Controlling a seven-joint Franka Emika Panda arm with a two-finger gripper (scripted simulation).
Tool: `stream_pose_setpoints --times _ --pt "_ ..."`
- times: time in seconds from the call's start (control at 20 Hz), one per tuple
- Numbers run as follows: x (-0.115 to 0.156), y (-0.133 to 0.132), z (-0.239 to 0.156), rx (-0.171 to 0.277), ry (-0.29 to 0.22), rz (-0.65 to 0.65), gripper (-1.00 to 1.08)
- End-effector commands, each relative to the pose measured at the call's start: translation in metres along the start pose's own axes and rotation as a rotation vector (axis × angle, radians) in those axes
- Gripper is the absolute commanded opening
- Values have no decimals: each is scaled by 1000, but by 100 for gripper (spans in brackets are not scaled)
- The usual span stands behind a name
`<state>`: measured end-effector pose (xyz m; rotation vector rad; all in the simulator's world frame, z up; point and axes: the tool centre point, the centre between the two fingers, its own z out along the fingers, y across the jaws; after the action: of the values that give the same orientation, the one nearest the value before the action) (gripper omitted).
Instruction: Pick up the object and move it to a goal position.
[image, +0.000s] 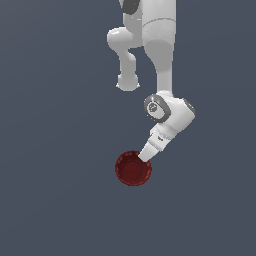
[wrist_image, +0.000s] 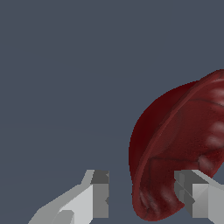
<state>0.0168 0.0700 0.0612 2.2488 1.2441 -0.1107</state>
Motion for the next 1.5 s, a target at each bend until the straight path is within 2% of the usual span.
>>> stream_pose_setpoints --times 0.0,0.65,0.7,1.45 --pt "0 0 0 0 0 0 28" --pt "0 -1 30 -3 0 -6 28" --pt "0 -1 30 -3 0 -6 -100" --pt "-5 6 25 -4 0 -4 -100"
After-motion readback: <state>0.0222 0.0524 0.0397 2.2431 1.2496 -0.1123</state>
